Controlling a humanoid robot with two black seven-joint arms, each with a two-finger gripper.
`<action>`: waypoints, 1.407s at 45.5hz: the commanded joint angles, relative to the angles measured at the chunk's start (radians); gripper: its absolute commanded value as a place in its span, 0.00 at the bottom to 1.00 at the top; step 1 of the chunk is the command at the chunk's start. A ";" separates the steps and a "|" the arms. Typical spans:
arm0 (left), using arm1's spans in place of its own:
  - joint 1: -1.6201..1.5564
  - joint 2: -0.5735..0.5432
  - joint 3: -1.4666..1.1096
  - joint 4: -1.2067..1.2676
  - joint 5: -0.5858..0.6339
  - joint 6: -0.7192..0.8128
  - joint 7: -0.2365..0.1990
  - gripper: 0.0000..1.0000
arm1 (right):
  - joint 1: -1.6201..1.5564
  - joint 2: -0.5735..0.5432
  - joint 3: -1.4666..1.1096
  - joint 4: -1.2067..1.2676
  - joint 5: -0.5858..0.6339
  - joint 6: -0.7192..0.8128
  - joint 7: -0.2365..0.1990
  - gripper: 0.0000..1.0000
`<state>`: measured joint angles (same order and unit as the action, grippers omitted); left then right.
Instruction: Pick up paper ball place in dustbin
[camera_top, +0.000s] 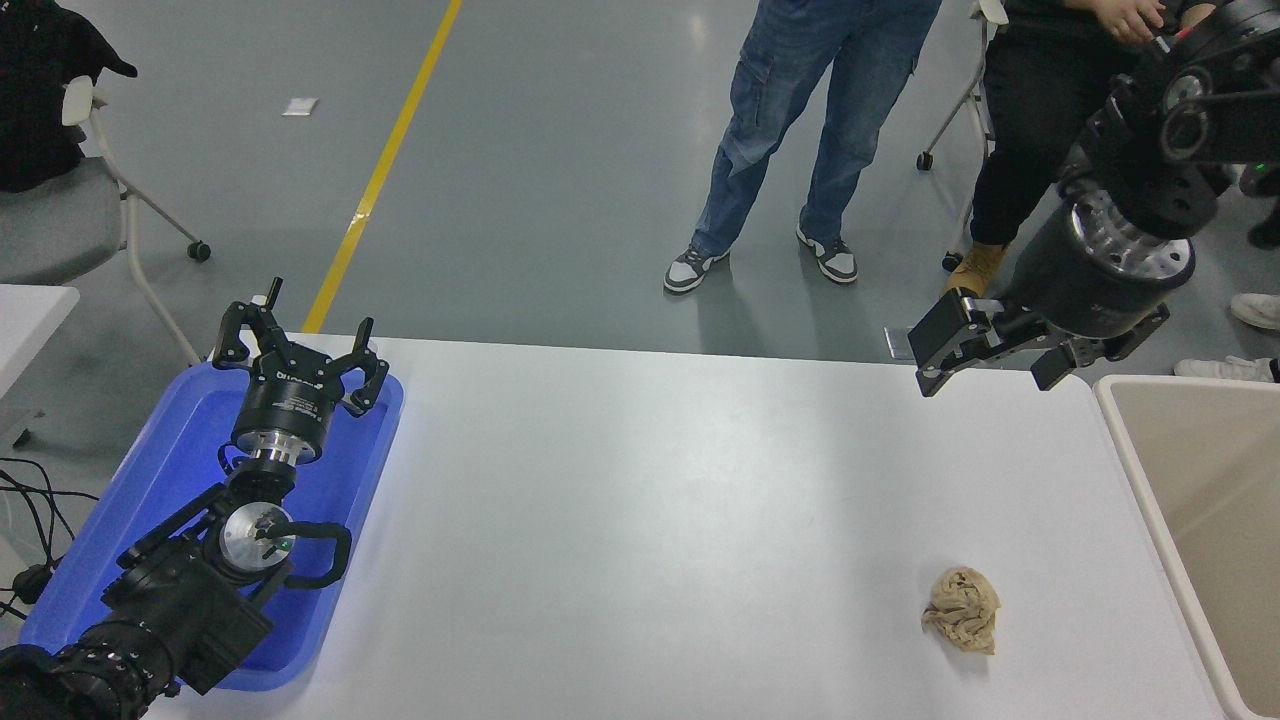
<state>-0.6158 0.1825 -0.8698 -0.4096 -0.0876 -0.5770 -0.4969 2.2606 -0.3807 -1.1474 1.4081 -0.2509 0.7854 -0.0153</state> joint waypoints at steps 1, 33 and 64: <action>0.001 0.000 0.000 0.000 -0.001 0.000 0.000 1.00 | -0.010 0.005 0.002 -0.001 -0.001 0.000 0.000 1.00; 0.001 0.000 0.000 0.000 0.000 0.000 0.000 1.00 | -0.032 0.040 0.015 -0.083 -0.008 0.000 0.000 1.00; 0.001 0.000 0.000 0.000 0.000 0.000 0.000 1.00 | -0.035 0.045 -0.034 -0.093 -0.005 0.000 0.001 1.00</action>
<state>-0.6157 0.1825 -0.8698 -0.4096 -0.0876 -0.5766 -0.4969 2.2248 -0.3357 -1.1489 1.3173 -0.2519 0.7854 -0.0140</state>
